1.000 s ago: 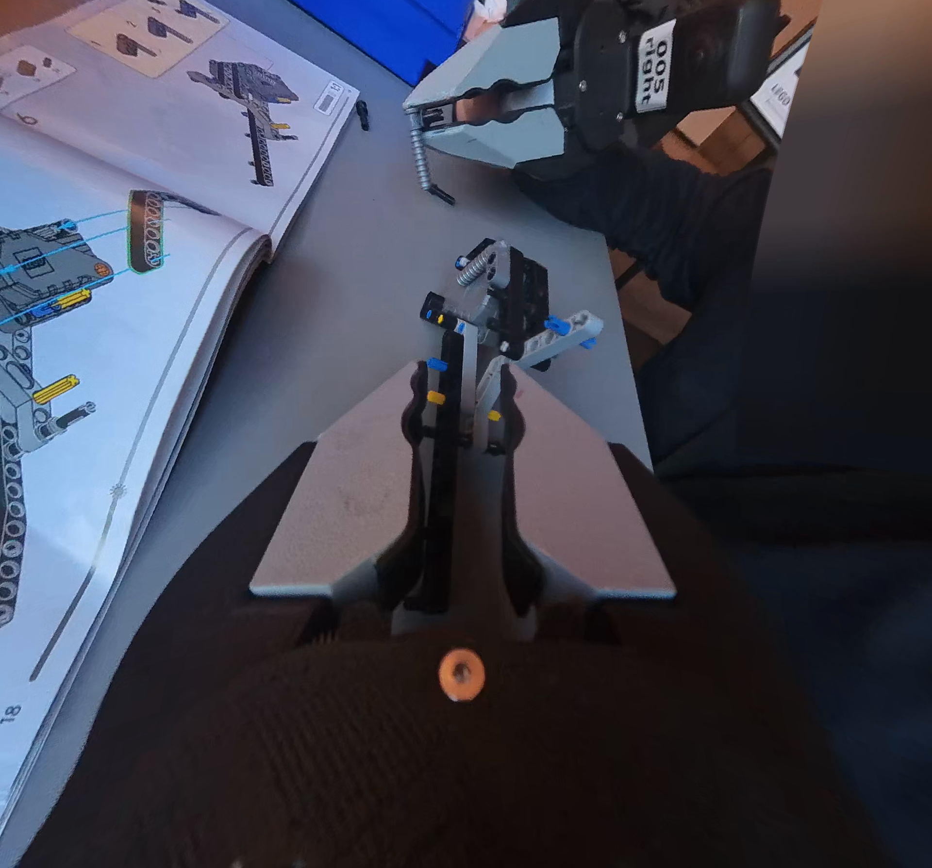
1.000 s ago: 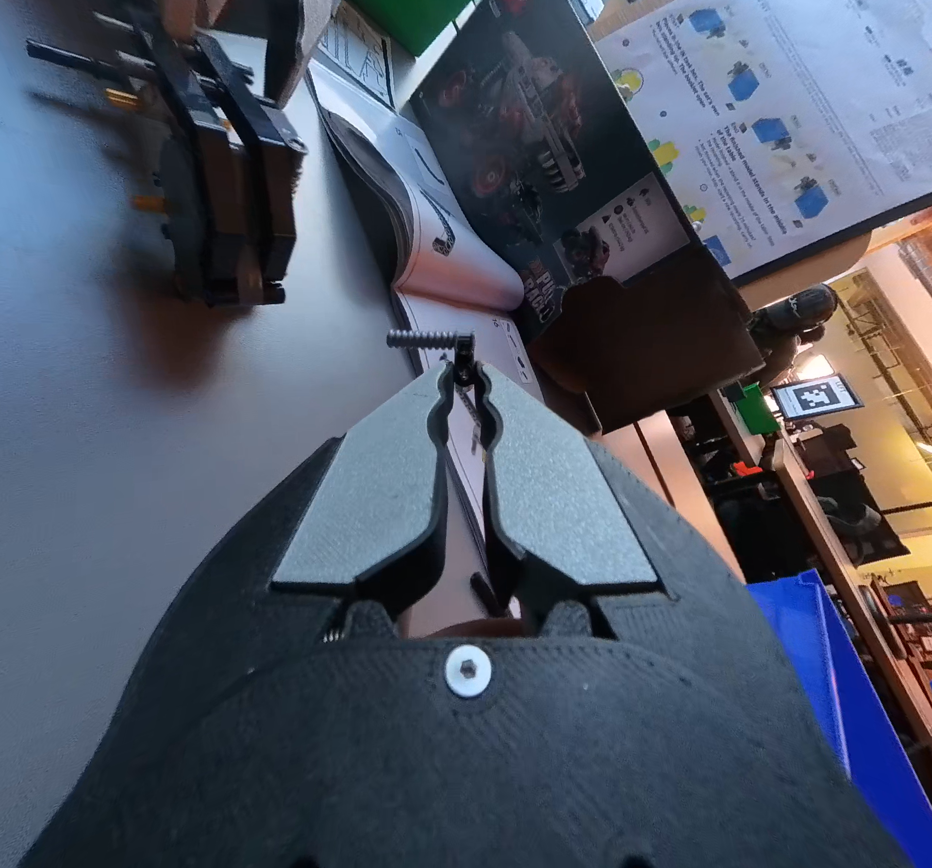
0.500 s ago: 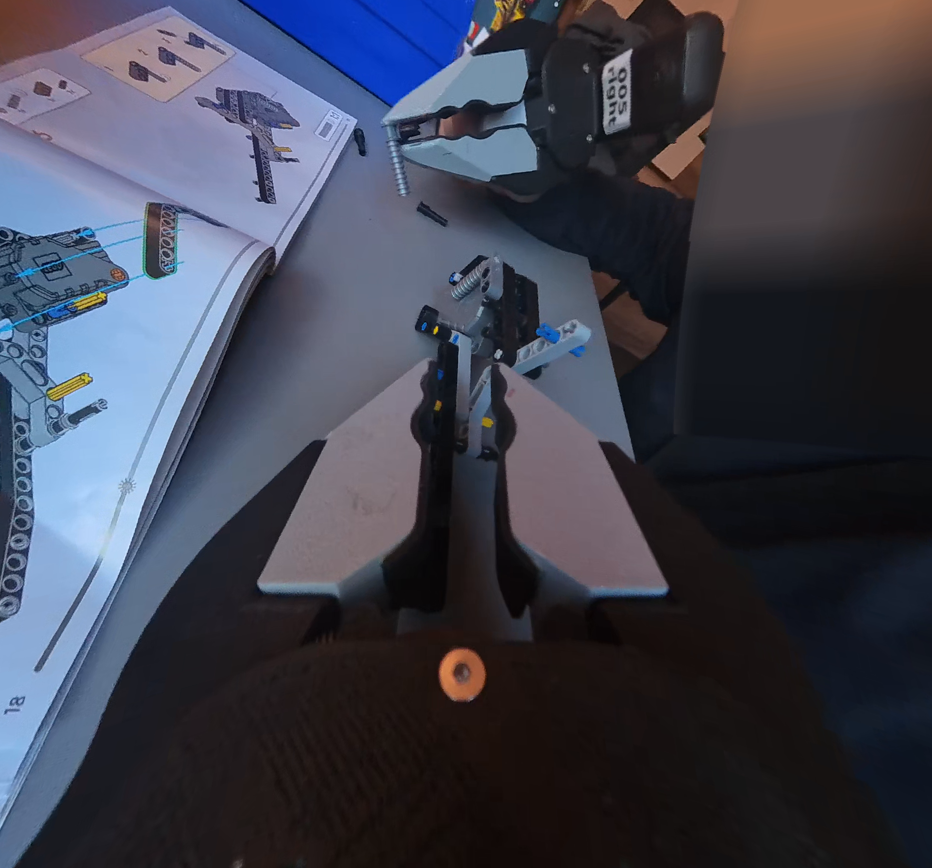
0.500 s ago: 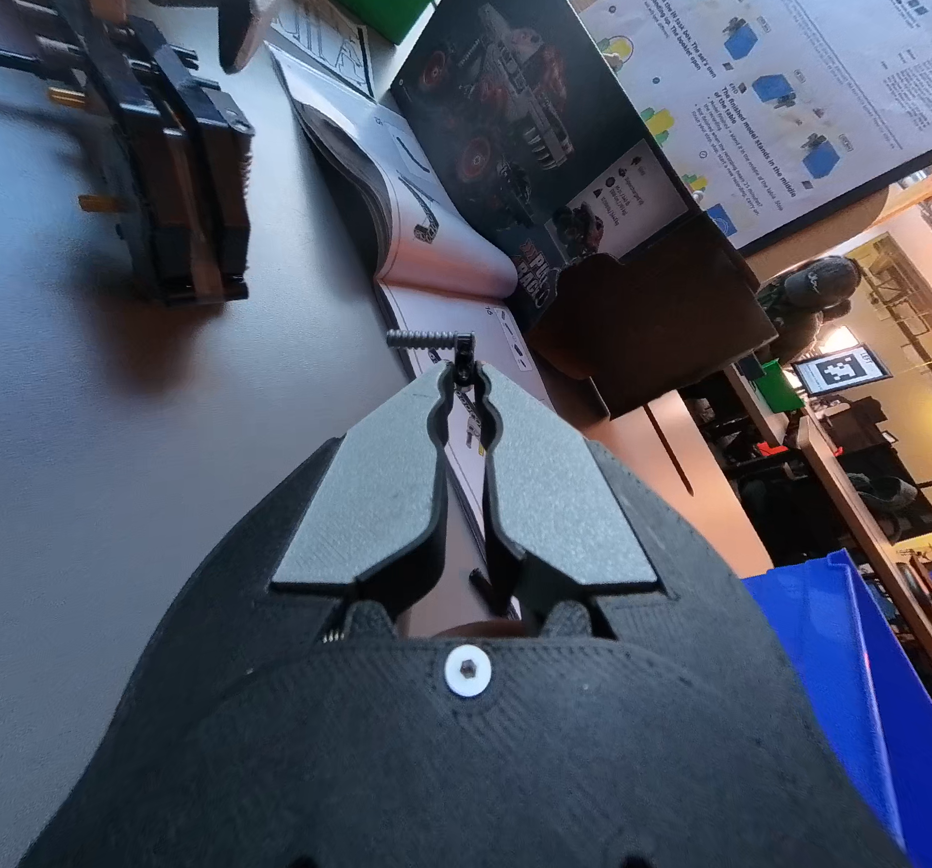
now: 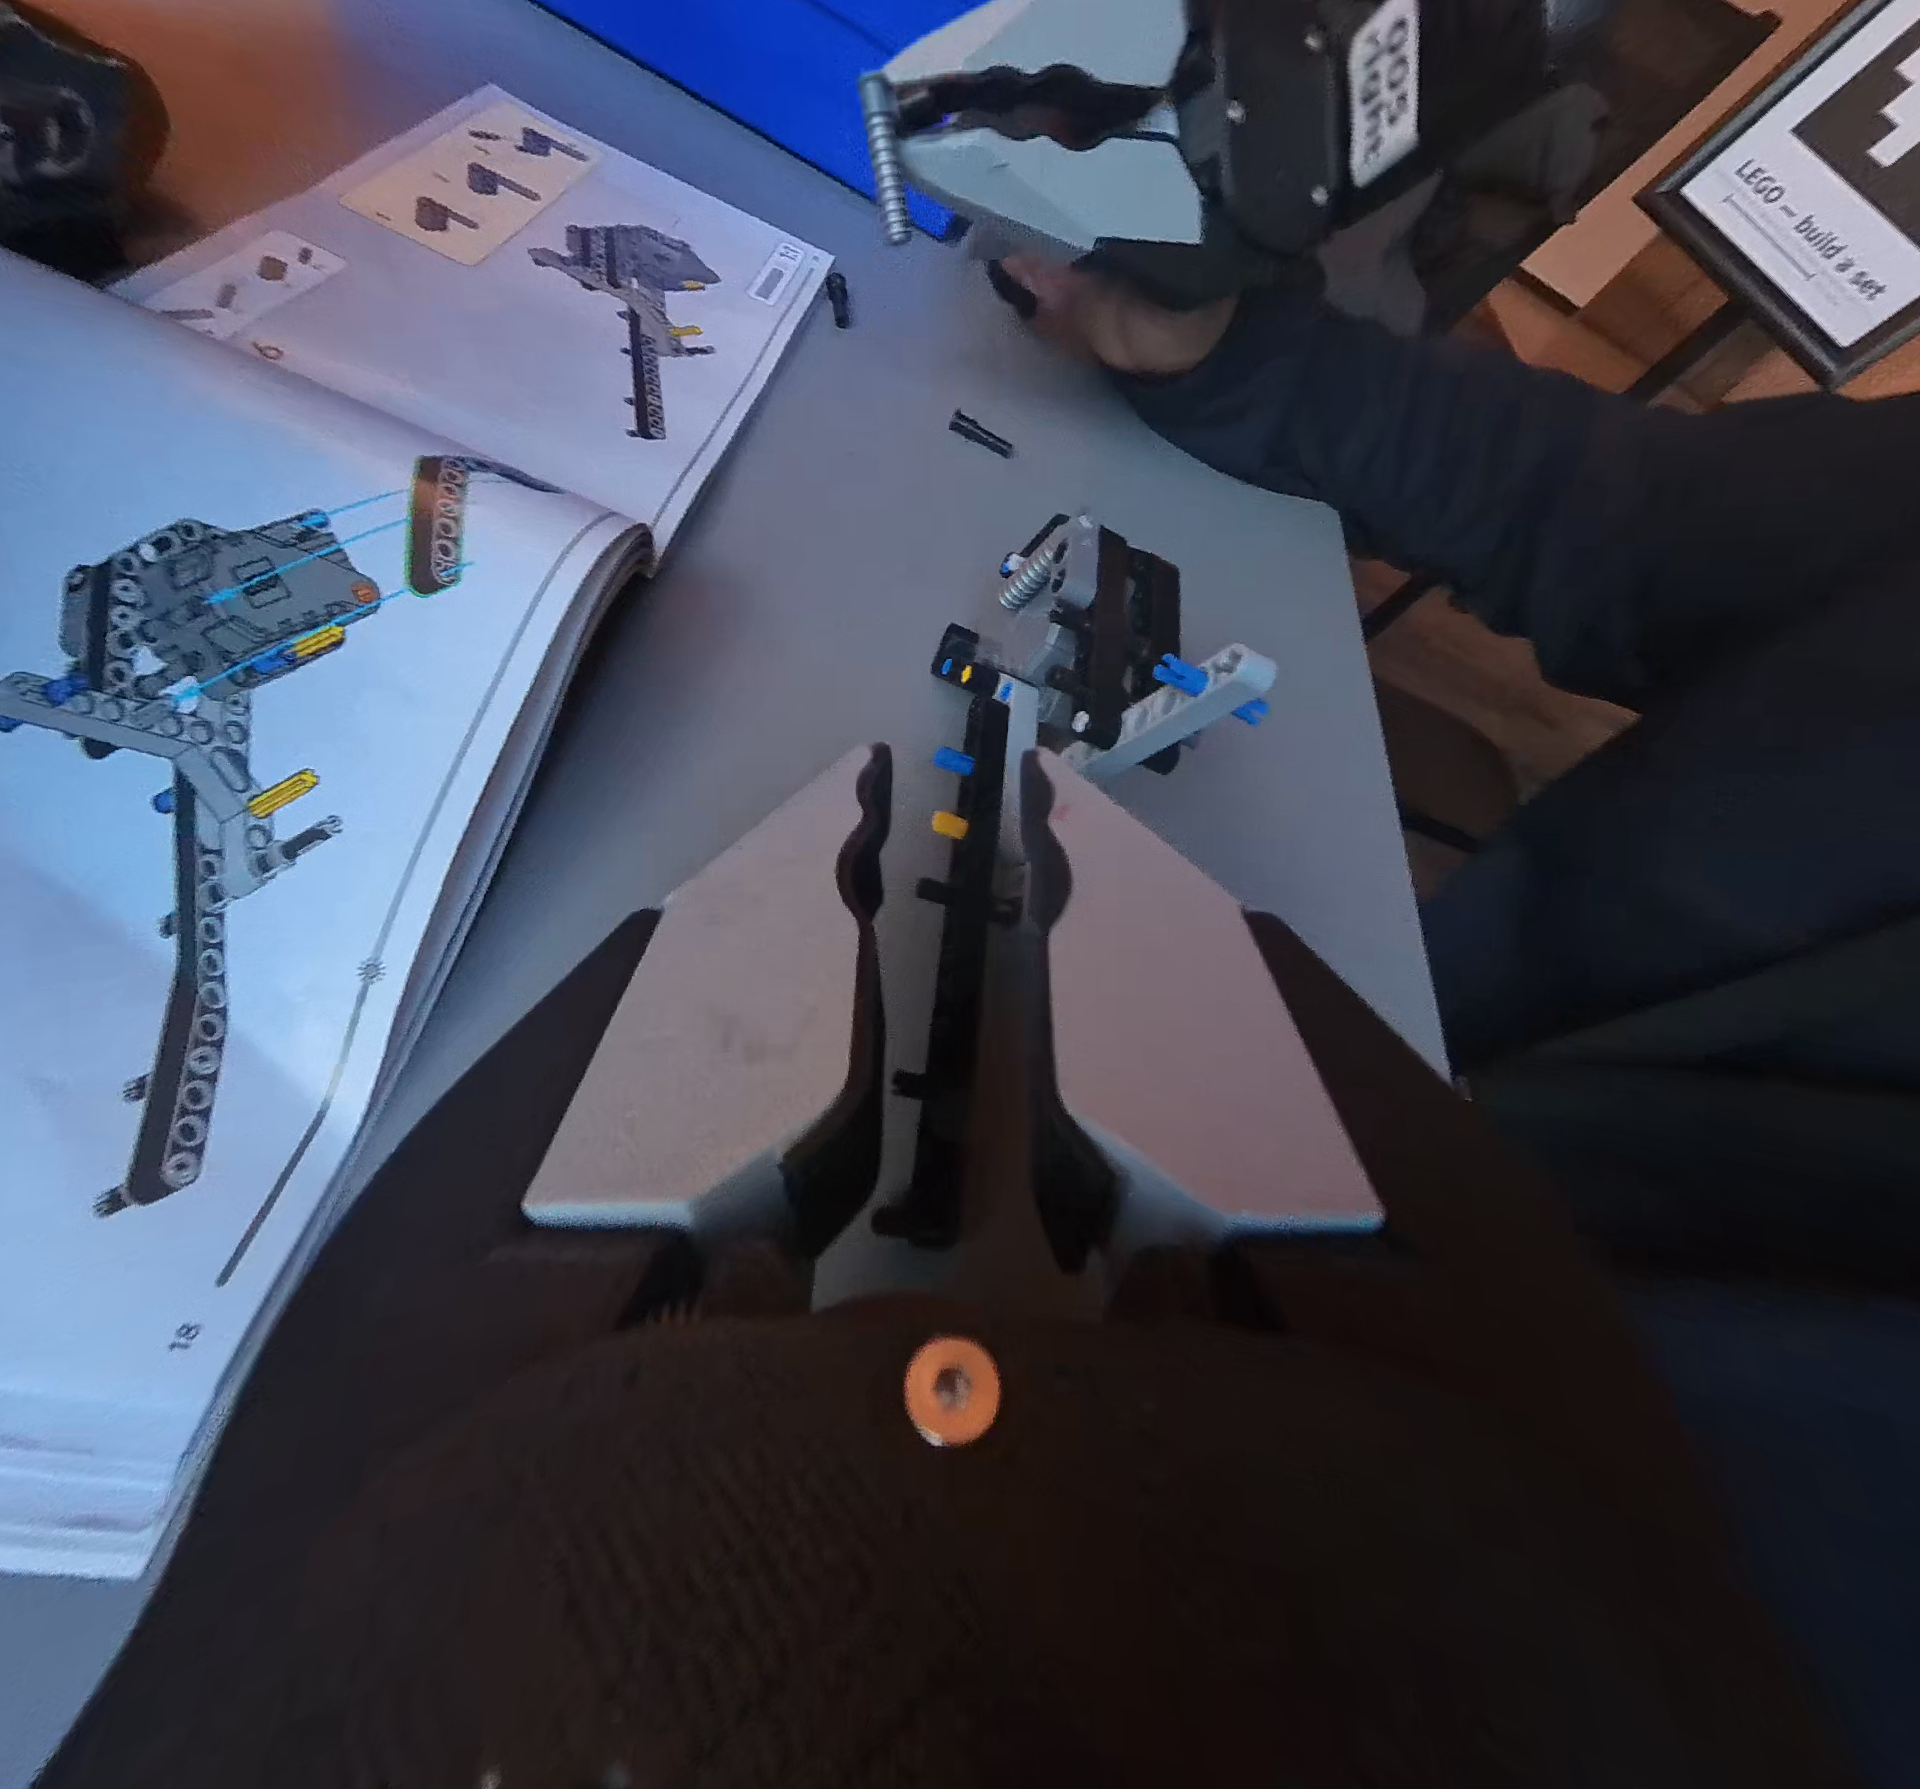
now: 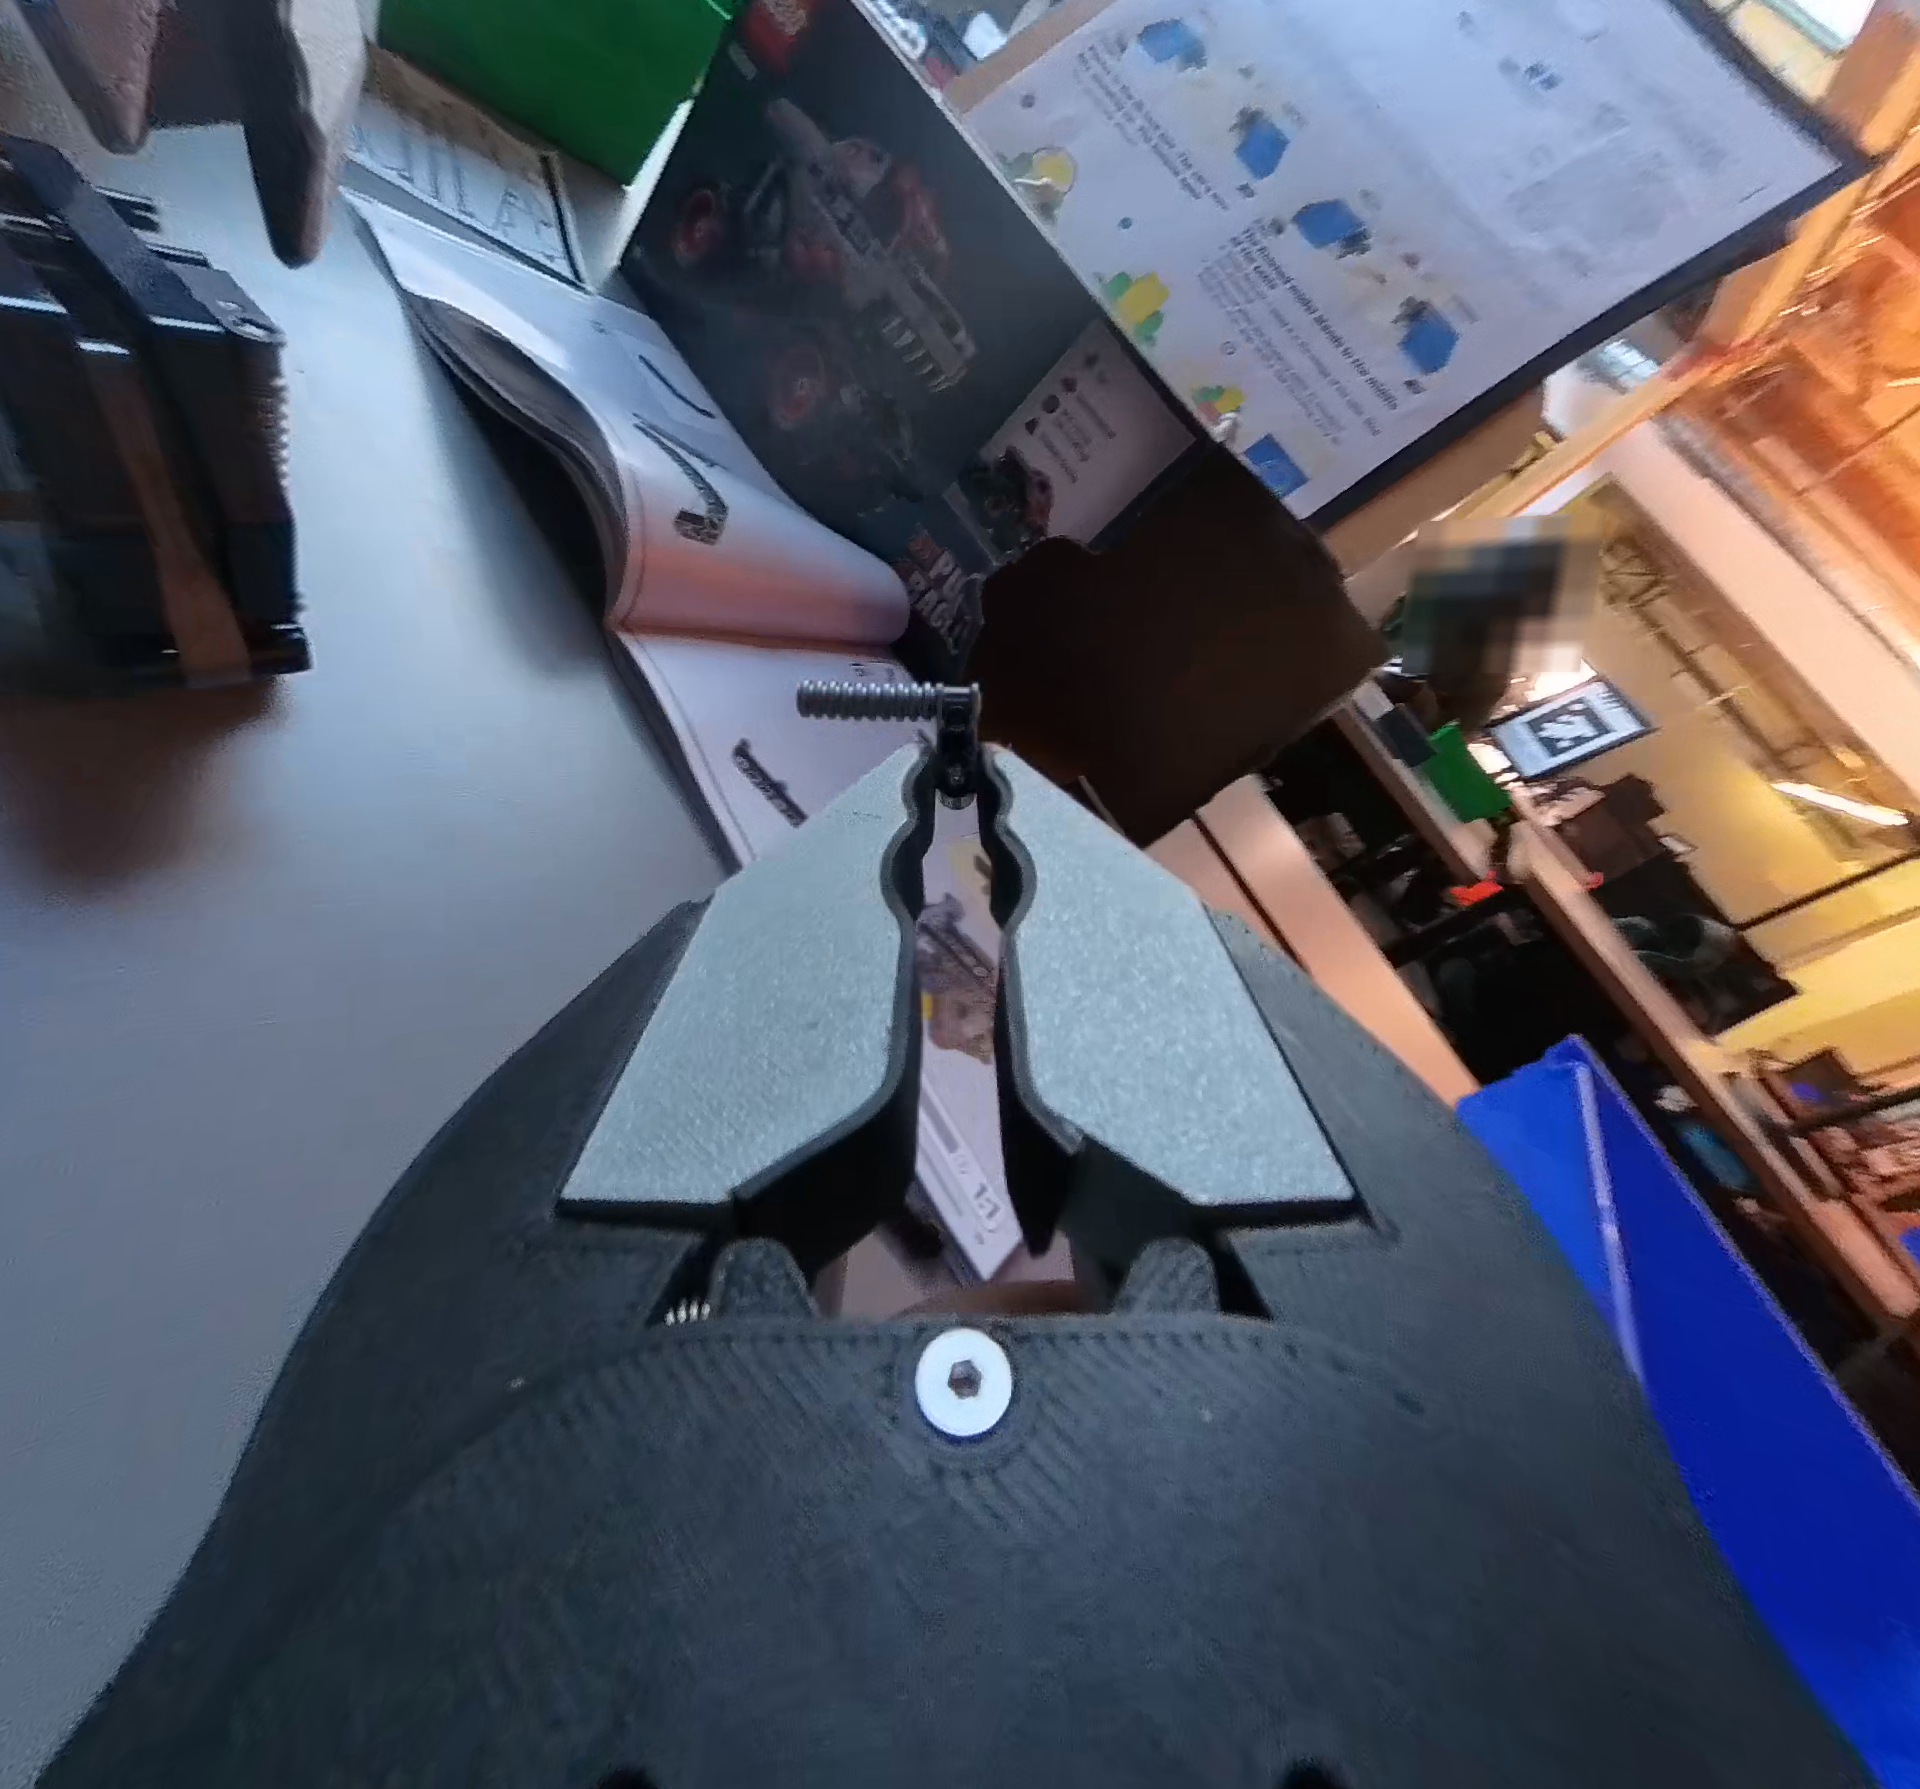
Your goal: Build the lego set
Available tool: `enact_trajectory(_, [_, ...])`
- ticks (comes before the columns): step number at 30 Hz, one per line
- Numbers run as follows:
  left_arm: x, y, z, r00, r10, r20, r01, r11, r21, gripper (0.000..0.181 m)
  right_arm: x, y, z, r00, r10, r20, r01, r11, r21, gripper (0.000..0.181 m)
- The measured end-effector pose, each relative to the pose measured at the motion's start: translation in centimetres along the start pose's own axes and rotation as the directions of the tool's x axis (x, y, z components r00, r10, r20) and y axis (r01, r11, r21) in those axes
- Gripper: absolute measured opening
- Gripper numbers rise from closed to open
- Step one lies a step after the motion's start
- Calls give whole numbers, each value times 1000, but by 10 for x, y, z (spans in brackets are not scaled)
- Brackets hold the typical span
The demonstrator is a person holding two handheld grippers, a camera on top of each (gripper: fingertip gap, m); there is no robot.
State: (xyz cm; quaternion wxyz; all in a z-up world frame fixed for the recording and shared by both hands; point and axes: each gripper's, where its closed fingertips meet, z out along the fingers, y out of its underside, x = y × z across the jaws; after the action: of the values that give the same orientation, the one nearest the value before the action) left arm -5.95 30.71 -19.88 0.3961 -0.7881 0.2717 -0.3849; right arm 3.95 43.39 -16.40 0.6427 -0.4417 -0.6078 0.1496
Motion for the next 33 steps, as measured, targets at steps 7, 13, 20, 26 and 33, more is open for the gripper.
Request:
enact_trajectory(7, [-14,-9,-6,998,-26,48,23,998,60,23,17,-10,-6,952,-226,-208,222,974,-43,5])
enact_trajectory(13, [-19,-11,-8,992,39,121,-45,998,52,24,20,-20,1,935,-243,-257,244,969,-30,4])
enact_trajectory(20, [-23,-12,-10,987,53,154,-62,996,57,24,3,-17,10,977,-172,-129,169,985,-35,5])
enact_trajectory(26, [-27,-15,-15,986,32,166,-47,995,86,23,-47,-24,3,972,69,226,-80,996,40,5])
enact_trajectory(33, [-14,-18,-16,990,41,138,-52,996,74,23,-75,-12,-10,916,81,394,-67,997,-49,5])
